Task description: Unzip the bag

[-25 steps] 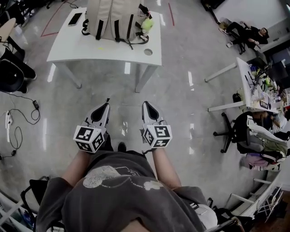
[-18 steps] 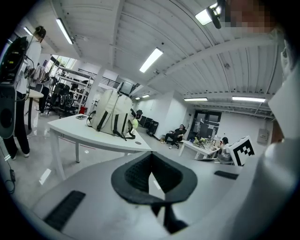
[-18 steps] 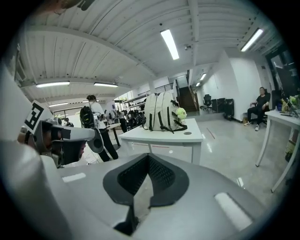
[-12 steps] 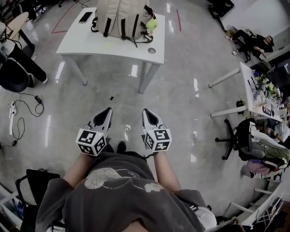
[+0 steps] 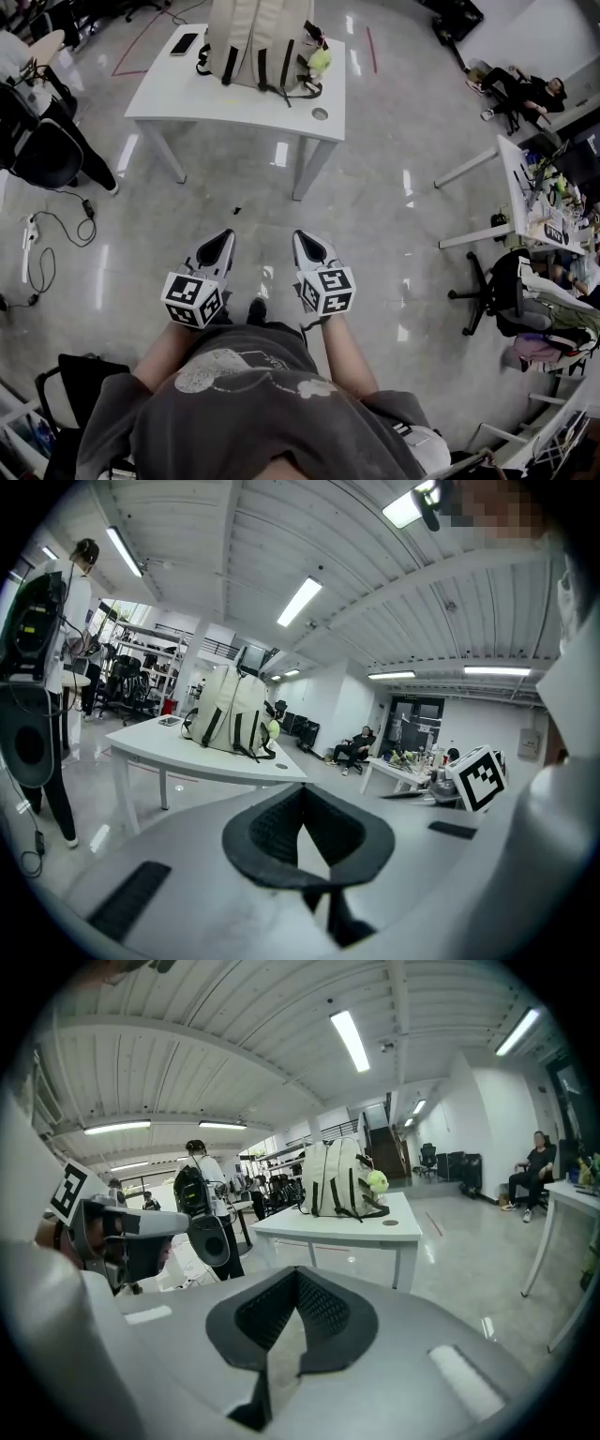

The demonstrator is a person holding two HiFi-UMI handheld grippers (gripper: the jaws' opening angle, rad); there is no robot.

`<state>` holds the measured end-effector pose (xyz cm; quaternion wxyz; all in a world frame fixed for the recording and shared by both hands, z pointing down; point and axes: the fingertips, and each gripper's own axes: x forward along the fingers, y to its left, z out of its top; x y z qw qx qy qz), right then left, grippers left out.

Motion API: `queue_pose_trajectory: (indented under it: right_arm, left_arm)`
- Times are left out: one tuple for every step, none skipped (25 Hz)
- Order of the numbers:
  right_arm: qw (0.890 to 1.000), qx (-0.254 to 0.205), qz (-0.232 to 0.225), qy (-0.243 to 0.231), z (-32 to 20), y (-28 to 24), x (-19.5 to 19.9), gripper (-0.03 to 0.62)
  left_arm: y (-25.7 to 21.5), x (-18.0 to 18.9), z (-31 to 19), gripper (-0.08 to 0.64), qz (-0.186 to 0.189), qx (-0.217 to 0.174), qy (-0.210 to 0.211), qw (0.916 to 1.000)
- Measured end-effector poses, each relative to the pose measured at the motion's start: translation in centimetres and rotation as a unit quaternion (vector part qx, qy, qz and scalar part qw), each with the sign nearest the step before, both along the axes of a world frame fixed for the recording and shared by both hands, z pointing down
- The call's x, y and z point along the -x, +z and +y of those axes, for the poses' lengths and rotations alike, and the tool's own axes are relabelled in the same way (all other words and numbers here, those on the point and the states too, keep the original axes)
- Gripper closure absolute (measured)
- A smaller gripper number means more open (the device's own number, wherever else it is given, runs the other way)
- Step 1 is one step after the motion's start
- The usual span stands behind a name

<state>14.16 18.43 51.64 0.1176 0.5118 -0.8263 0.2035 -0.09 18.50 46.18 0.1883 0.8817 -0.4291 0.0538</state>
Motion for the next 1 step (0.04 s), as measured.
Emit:
queue_pose_trajectory:
  right_arm:
    - [1.0,-0.001,0.0,-0.003,0.05,-0.16,0.23,0.594]
  left_arm:
    - [-0.13,0.32,0.13,0.555,-0.005,-0.003,-0.001,1.0]
